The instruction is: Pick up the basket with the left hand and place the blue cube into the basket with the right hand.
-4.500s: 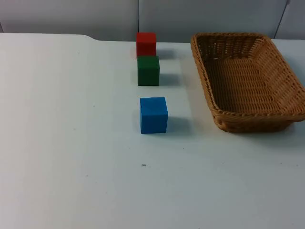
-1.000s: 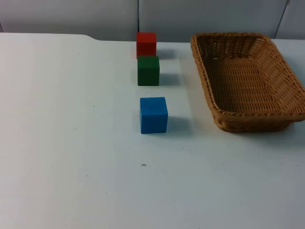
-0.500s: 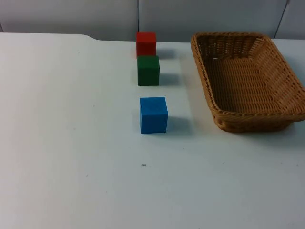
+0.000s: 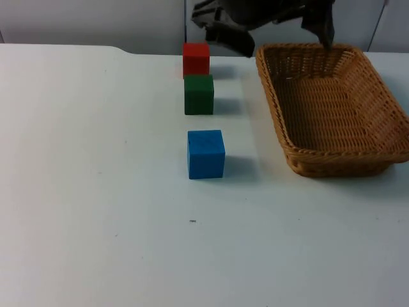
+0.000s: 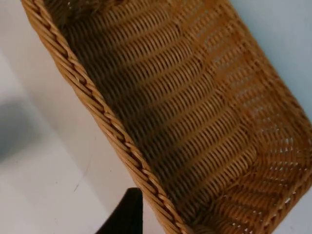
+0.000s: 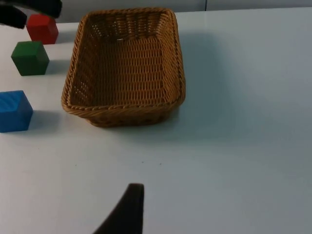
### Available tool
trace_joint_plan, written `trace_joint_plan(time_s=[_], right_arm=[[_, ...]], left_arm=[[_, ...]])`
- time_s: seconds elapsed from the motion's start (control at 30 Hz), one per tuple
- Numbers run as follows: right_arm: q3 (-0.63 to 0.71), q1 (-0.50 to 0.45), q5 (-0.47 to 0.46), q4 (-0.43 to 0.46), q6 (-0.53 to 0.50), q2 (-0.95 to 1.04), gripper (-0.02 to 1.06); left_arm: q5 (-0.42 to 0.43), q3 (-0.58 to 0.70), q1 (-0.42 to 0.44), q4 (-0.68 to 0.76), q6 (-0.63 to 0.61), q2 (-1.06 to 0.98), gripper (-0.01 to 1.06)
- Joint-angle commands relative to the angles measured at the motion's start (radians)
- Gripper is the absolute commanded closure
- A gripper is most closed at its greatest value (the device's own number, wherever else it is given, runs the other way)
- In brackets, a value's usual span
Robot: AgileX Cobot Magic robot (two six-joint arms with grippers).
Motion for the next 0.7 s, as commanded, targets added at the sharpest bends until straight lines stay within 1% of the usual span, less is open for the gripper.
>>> trace_joint_plan(time_s=[0.0, 0.07, 0.1, 0.13, 0.2, 0.27, 0.67], right_arm=[[0.009, -0.005, -0.009, -0.009, 0.004, -0.004, 0.0], [0.009, -0.005, -0.009, -0.009, 0.004, -0.004, 0.0], [0.009, -0.005, -0.009, -0.009, 0.004, -0.004, 0.0], [0.009, -0.005, -0.009, -0.009, 0.004, -0.004, 0.0], [0.009, -0.005, -0.009, -0.009, 0.004, -0.004, 0.0], [0.009, -0.005, -0.009, -0.009, 0.004, -0.004, 0.0], [0.009, -0.005, -0.009, -0.009, 0.006, -0.004, 0.0]], left_arm=[[0.056, -0.069, -0.009, 0.035, -0.054, 0.053, 0.0], [0.082, -0.125, -0.014, 0.058, -0.089, 0.102, 0.0], [0.097, -0.169, -0.019, 0.107, -0.136, 0.14, 0.0], [0.097, -0.169, -0.019, 0.107, -0.136, 0.14, 0.0], [0.104, -0.195, -0.029, 0.165, -0.186, 0.175, 0.0], [0.106, -0.205, -0.036, 0.189, -0.21, 0.201, 0.0], [0.1, -0.211, -0.041, 0.192, -0.228, 0.271, 0.0]])
